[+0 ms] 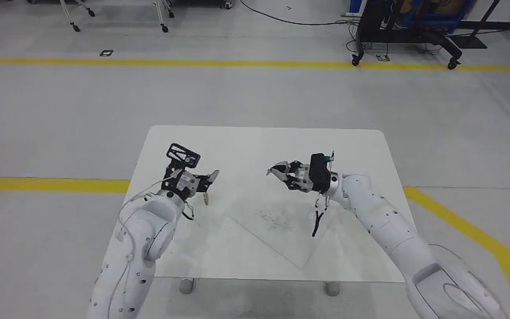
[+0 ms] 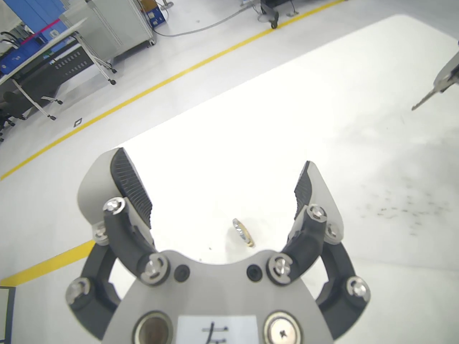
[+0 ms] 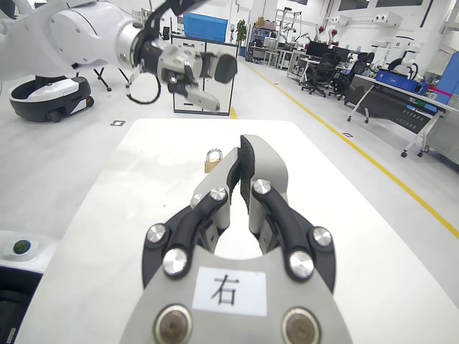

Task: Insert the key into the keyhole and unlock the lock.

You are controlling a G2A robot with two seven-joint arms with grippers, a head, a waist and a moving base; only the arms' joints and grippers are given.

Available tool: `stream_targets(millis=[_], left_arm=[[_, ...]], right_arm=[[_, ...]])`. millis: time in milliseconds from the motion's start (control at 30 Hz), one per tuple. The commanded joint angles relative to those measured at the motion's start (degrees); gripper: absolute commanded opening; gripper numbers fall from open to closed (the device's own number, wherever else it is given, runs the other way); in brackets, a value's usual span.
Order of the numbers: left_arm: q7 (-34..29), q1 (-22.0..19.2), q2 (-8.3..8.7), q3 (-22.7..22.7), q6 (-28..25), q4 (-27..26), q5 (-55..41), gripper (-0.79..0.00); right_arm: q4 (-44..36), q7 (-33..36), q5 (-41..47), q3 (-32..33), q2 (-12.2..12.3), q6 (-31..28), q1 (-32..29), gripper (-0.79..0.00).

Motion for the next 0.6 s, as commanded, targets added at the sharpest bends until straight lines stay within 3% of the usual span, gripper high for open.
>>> stream_targets(millis=[0, 167, 267, 333, 433, 567], left_arm=[[-0.1, -0.4, -0.04, 1.3, 0.1, 0.6, 0.1, 0.000], [2.1, 0.1, -0.12, 1.3, -1.0, 1.7, -3.3, 0.000], [5.1, -1.1, -0.05, -2.2, -12.2, 8.2, -23.4, 0.000], [0.4, -3.6, 0.41, -4.5, -22.9, 13.2, -38.2, 0.000], [-11.5, -7.9, 1.13, -4.7, -33.0, 21.2, -62.3, 0.000], [-30.0, -14.4, 2.27, -4.0, -32.1, 31.3, -89.9, 0.000]], right_arm=[[0.0, 0.0, -0.1, 0.0, 0.0, 0.0, 0.0, -0.785], [-1.1, 0.6, 1.4, -0.2, -0.1, -0.6, -0.7, -0.785], [-1.3, 4.1, 9.7, 0.2, -0.7, -4.2, -1.6, -0.785], [-2.4, 5.1, 17.2, -1.5, -1.5, -5.1, -2.4, -0.785], [-0.7, 5.7, 25.5, -4.5, -2.1, -5.1, -1.3, -0.785], [-1.2, 5.3, 31.3, -7.8, -2.4, -5.1, -0.9, -0.785]])
